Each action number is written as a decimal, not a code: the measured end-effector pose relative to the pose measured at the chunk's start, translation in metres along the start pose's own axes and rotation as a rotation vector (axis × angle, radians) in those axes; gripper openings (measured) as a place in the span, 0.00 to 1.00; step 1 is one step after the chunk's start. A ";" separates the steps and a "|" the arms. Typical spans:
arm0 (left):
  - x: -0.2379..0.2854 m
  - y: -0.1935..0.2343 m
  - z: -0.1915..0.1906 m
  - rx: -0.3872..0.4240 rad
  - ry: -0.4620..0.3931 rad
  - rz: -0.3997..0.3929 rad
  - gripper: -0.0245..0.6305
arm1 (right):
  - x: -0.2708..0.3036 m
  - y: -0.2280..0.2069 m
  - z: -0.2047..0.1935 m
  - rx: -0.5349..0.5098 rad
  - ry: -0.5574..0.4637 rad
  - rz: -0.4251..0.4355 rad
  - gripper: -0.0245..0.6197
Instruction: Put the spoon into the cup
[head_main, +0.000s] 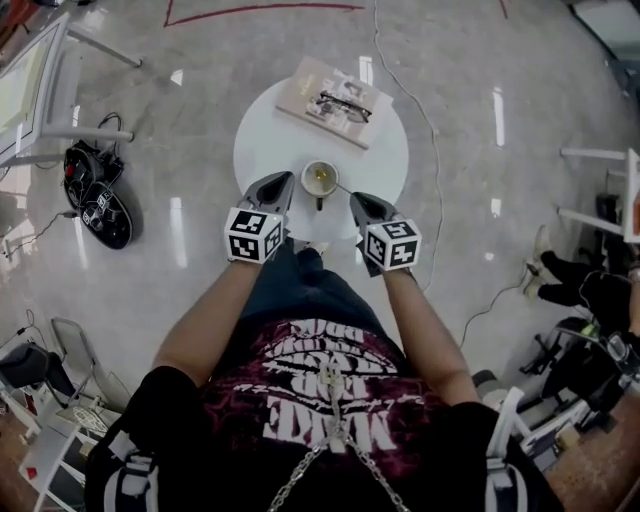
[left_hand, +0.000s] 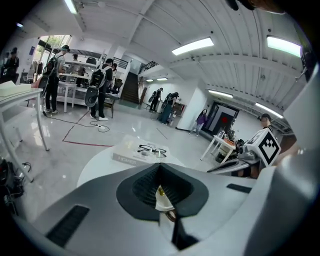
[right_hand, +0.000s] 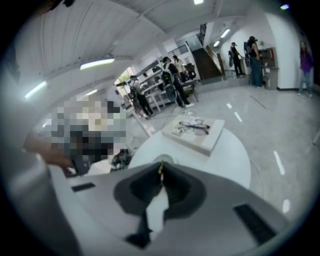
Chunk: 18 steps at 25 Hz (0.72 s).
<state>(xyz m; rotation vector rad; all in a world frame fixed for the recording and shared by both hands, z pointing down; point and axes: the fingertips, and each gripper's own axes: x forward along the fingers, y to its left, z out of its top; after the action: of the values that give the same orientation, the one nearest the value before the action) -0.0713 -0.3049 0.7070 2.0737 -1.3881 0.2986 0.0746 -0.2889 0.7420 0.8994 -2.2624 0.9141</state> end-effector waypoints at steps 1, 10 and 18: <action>-0.001 0.004 -0.005 -0.005 0.010 0.008 0.08 | 0.006 -0.002 -0.007 -0.008 0.023 -0.006 0.09; 0.009 0.012 -0.006 -0.001 0.039 0.019 0.08 | 0.040 -0.009 -0.028 -0.025 0.139 -0.001 0.09; 0.011 0.014 0.002 0.026 0.046 0.004 0.08 | 0.046 0.003 -0.023 -0.048 0.137 0.037 0.17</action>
<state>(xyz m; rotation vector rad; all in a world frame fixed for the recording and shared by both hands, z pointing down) -0.0789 -0.3184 0.7158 2.0726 -1.3684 0.3654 0.0481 -0.2870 0.7861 0.7535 -2.1804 0.9057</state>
